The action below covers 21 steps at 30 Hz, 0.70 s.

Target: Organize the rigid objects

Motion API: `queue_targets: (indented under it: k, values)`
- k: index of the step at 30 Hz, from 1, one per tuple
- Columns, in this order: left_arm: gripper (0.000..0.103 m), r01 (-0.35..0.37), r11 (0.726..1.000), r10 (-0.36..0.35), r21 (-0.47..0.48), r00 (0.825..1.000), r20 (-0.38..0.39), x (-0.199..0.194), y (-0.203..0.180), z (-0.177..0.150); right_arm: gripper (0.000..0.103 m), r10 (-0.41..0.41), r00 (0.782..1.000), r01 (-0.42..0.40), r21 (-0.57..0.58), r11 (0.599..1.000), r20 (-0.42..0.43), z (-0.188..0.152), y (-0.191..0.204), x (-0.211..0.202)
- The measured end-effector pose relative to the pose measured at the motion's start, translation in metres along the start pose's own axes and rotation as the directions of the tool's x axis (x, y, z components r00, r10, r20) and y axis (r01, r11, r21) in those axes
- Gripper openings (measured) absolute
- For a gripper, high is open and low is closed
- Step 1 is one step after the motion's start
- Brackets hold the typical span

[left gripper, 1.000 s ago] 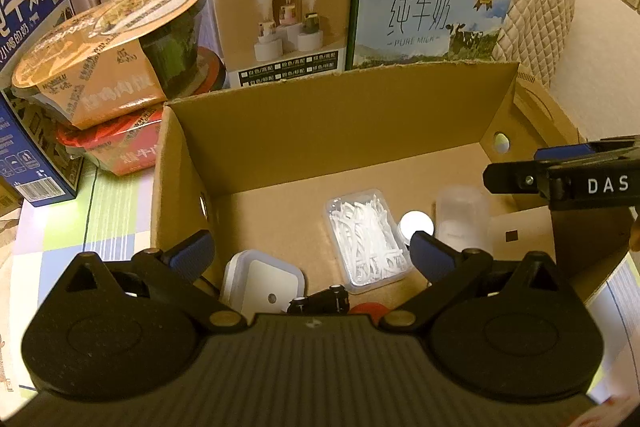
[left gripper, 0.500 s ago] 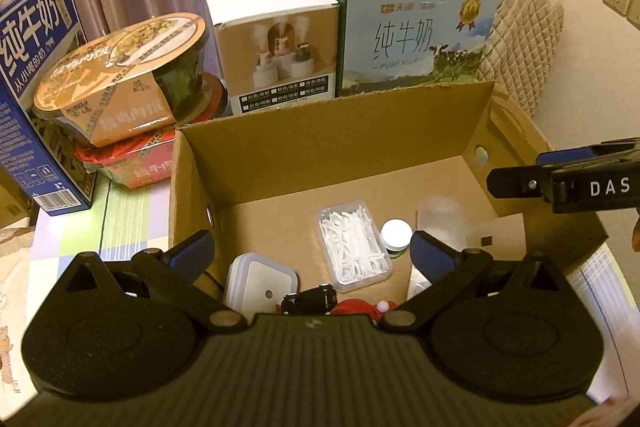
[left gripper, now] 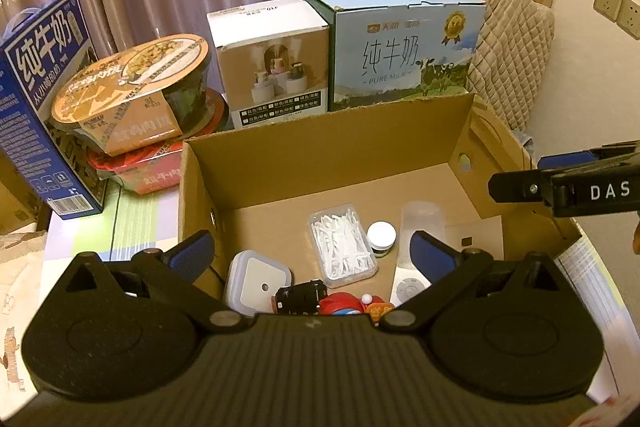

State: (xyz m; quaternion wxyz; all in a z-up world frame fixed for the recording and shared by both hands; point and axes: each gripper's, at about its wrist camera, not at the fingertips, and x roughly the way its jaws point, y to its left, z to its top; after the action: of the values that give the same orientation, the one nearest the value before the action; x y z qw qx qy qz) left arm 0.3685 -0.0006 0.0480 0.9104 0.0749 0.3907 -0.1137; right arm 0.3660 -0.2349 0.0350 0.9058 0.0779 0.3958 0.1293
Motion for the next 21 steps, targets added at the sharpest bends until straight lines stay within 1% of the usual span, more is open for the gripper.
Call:
queue_targets:
  k: [11,21]
  values:
    - [0.102,-0.017,1.0,0.017,-0.009,0.999,0.034,-0.03,-0.002,-0.001,0.074,0.004,1.0,-0.003,-0.017,1.0,0.025,-0.001,0.008,-0.031]
    - [0.102,-0.017,1.0,0.018,-0.016,0.997,0.08,-0.065,-0.005,-0.004,0.074,0.016,0.998,-0.015,-0.02,1.0,0.058,-0.003,0.018,-0.06]
